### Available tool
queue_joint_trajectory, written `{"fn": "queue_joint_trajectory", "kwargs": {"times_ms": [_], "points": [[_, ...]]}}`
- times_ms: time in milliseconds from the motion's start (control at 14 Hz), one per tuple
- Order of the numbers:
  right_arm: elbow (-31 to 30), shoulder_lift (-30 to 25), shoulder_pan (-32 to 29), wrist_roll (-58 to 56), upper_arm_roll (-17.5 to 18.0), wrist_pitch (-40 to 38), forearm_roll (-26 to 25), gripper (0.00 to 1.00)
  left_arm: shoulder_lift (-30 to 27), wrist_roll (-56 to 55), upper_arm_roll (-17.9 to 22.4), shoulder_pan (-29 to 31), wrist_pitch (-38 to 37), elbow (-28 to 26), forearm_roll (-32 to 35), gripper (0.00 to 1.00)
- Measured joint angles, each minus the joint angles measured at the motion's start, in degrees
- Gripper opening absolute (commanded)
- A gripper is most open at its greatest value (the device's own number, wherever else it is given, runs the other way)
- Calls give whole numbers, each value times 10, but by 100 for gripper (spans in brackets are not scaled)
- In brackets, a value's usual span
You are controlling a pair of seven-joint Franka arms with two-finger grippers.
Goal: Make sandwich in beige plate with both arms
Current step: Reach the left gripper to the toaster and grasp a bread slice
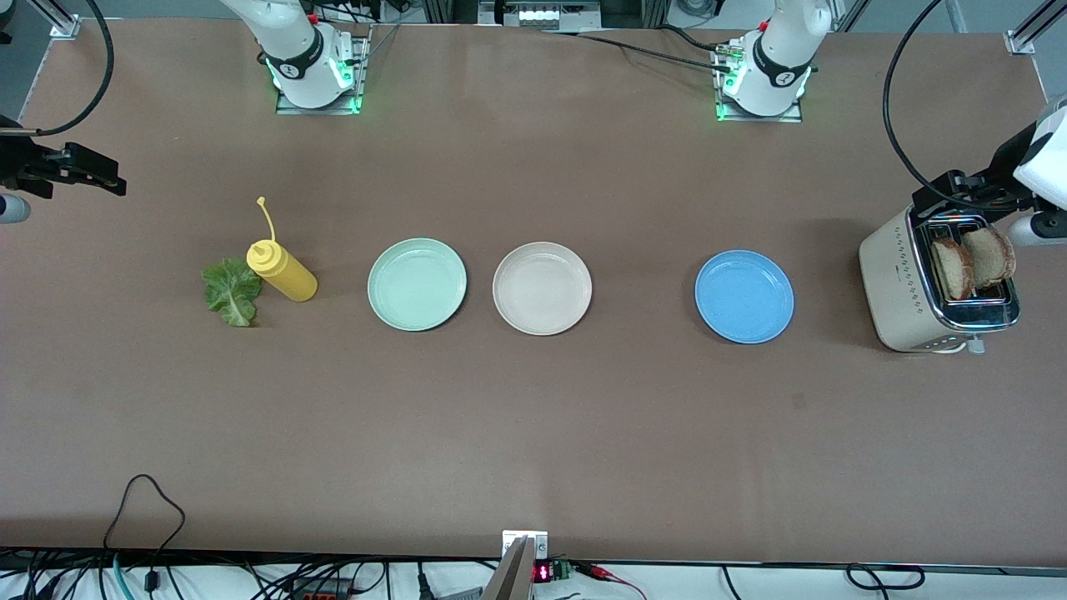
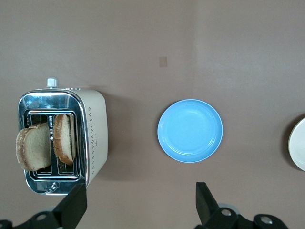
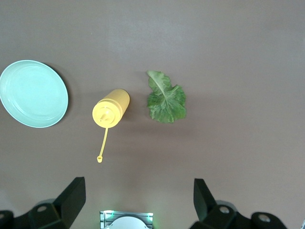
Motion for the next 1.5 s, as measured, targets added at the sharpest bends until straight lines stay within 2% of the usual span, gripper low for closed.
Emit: {"fn": "queue_joint_trajectory", "kwargs": {"times_ms": [573, 932, 1075, 1290, 1505], "points": [[0, 0, -1, 0, 0, 0, 0, 100, 8, 0, -2, -7, -11, -4, 0, 100], [0, 0, -1, 0, 0, 0, 0, 100, 63, 0, 4, -7, 3, -6, 0, 100], [0, 0, -1, 0, 0, 0, 0, 100, 82, 7, 9, 13, 5, -6, 1, 100], [0, 0, -1, 0, 0, 0, 0, 100, 112, 81, 13, 79, 6, -12, 1, 100], [0, 0, -1, 0, 0, -3, 0, 100, 127, 87, 15, 104, 29, -21, 17, 100]]}}
